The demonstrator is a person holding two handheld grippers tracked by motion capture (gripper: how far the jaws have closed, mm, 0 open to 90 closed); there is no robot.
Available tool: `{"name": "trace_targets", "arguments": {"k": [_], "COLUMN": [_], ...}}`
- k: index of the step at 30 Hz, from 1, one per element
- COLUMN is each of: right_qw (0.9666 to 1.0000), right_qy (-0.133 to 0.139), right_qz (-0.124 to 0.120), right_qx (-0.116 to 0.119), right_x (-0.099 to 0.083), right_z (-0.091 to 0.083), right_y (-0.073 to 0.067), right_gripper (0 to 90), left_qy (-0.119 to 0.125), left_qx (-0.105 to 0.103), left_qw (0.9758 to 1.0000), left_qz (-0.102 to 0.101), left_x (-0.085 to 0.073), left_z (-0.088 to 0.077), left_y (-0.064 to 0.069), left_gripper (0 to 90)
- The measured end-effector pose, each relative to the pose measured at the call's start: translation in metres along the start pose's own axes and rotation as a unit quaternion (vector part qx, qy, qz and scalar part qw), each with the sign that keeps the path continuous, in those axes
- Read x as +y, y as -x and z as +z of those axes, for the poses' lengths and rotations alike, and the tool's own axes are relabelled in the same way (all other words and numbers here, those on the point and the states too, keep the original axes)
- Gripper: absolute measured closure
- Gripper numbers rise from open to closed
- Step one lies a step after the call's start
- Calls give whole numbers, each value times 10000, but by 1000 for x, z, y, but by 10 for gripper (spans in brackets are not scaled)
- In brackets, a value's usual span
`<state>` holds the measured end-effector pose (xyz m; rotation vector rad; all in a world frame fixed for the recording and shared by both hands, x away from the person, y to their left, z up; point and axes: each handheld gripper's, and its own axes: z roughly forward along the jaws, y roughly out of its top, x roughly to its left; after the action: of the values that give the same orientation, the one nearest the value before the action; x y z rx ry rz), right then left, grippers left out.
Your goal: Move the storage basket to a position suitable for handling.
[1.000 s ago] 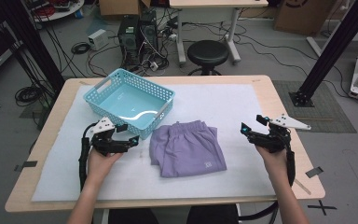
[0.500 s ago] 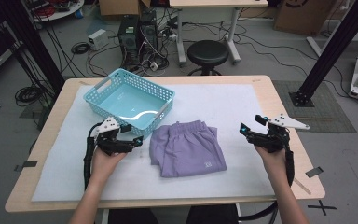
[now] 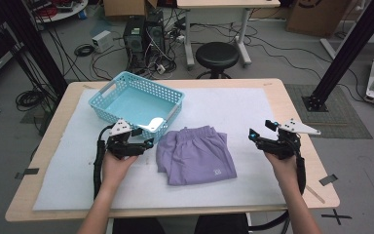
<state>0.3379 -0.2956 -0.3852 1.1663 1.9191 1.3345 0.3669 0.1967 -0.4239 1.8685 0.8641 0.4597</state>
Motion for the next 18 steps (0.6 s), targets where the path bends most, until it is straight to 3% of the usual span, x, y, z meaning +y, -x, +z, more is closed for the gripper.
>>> {"name": "trace_targets", "arguments": {"k": [2,18], "right_qw": [10000,10000], "right_qy": [5,30], "right_qz": [7,27], "right_qx": [-6,3], "right_x": [0,0], "right_z": [0,-1], "right_y": [0,2], "right_gripper": [258,259], "left_qy": [20,183], "left_qx": [168,136], "left_qw": [9999,9996], "left_qz": [-4,-165], "left_x": [2,12], "left_z": [4,32], "left_y": [3,15], "left_gripper": [442,442]}}
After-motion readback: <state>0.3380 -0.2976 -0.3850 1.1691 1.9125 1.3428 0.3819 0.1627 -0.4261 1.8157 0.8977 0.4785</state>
